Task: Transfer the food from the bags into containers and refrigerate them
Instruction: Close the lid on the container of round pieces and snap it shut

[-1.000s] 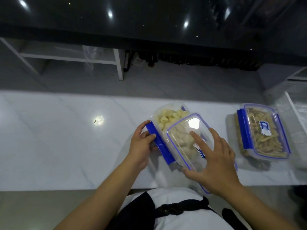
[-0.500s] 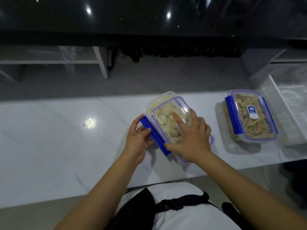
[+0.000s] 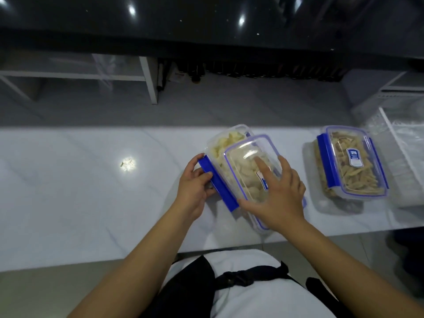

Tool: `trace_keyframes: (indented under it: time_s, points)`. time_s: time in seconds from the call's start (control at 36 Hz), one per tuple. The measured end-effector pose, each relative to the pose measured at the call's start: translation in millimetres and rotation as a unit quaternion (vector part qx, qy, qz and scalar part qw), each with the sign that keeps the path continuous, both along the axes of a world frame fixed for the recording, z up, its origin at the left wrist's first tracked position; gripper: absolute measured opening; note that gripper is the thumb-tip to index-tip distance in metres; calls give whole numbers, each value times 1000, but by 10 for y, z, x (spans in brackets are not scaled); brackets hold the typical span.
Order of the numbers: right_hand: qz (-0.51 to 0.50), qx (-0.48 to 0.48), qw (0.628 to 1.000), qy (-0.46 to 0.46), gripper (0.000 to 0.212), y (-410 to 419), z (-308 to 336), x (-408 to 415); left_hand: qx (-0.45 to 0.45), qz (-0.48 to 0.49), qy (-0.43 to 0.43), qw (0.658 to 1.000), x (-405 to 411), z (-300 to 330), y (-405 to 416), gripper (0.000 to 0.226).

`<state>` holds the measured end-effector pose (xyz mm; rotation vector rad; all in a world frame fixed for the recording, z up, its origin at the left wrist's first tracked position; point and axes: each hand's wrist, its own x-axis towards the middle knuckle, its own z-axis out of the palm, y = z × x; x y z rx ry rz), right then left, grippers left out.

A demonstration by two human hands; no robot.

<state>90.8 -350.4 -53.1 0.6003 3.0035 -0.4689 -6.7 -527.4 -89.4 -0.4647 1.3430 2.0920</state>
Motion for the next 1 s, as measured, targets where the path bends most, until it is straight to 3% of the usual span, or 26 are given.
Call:
trace_keyframes:
  time_s: [0.42, 0.81, 1.0]
  points:
    - [38, 64, 994, -76, 109, -235, -59, -1066, 18, 0, -3, 1000, 83, -5, 9, 50]
    - [33, 83, 995, -49, 103, -113, -175, -200, 20, 5, -20, 1000, 123, -57, 23, 47]
    - [1, 68, 996, -57, 103, -163, -175, -268, 2, -32, 4, 999, 154, -33, 57, 49]
